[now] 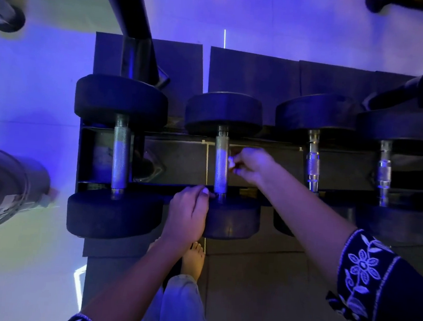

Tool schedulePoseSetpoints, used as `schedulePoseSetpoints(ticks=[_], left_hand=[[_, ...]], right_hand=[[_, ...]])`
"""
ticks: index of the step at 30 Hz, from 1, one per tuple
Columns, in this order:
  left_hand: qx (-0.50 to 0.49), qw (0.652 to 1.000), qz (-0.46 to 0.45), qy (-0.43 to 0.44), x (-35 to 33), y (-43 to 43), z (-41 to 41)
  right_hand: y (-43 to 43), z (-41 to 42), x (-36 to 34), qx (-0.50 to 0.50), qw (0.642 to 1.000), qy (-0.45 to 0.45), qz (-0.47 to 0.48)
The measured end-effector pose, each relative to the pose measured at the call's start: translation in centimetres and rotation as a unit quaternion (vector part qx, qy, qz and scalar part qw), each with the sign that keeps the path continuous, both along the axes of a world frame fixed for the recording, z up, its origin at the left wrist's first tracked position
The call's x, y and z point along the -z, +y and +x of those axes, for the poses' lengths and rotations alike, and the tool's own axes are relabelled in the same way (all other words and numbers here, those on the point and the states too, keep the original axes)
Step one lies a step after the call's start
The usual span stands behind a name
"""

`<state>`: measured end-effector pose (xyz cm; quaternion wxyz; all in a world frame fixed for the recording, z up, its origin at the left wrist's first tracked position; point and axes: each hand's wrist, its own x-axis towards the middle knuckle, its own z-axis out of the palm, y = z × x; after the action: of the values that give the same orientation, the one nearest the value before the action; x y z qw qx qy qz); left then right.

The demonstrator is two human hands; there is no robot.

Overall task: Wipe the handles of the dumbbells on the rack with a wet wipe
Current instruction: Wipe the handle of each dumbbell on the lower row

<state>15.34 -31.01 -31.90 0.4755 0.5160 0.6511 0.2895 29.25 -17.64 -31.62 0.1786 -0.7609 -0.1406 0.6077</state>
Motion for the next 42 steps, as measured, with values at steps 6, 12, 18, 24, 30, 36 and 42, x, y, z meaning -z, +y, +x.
schedulePoseSetpoints(ticks=[6,12,18,24,30,36,42], left_hand=[[-0.002,1.000,0.004,-0.022,-0.1,-0.1,-0.1],[-0.001,1.000,0.005,-0.023,-0.1,-0.1,0.1],[-0.003,0.999,-0.020,-0.035,0.2,-0.5,0.0],[-0.014,1.000,-0.024,-0.003,1.4,-0.3,0.6],[-0.033,0.999,0.003,-0.009,0.7,-0.2,0.4],[-0.049,0.997,-0.013,-0.053,1.3,-1.1,0.7],[-0.060,0.997,-0.009,-0.042,1.9,-1.6,0.8]], right_hand=[[-2.3,0.2,-1.6,-0.053,0.998,0.024,-0.036],[-0.3,0.5,-1.3,-0.033,0.999,-0.016,0.000],[-3.1,0.4,-2.5,-0.076,0.996,-0.029,0.021],[-4.3,0.0,-4.5,-0.302,0.883,-0.237,0.270],[-2.2,-2.4,-4.2,-0.609,0.564,-0.350,0.434],[-4.4,-1.8,-4.2,-0.735,0.544,-0.265,0.305],[-0.2,-3.5,-5.0,-0.775,0.434,-0.320,0.329]])
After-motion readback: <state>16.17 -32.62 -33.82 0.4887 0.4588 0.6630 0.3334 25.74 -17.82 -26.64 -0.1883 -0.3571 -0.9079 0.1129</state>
